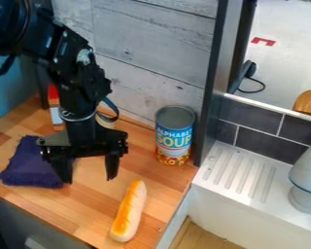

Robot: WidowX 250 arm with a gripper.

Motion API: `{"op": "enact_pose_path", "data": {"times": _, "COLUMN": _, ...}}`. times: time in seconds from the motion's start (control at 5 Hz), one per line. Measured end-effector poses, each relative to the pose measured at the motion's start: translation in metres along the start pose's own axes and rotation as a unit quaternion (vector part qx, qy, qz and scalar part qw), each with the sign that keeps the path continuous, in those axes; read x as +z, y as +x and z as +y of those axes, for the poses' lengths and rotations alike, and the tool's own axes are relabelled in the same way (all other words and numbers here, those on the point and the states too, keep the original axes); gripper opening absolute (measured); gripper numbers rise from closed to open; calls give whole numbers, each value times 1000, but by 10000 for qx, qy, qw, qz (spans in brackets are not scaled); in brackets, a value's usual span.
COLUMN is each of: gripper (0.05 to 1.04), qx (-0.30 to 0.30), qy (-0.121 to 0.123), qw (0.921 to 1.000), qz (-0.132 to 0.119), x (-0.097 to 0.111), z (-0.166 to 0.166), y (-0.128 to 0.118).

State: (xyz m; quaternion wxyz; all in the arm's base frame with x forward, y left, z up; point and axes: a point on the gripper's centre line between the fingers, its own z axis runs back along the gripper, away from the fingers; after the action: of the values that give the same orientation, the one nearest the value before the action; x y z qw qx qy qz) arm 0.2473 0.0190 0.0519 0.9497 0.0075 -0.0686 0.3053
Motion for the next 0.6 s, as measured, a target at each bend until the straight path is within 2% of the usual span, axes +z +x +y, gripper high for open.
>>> {"op": "enact_pose_path", "data": {"times": 0.2, "gripper": 1000, "qx": -18, "qy": 49, "qw": 10000, "qz": 68, "x": -4, "z": 1, "y": -2}}
{"op": "enact_pose_path", "data": {"times": 0.4, "gripper": 1000, "qx": -129, "qy": -12, "qw": 9999, "qz": -12, "x": -9, "z": 0, "y": -2}}
{"op": "enact_pose_path", "data": {"times": 0.6, "gripper": 1000, "qx": -598, "qy": -9, "qw": 9982, "qz": 30, "x": -24, "z": -8, "y": -4}}
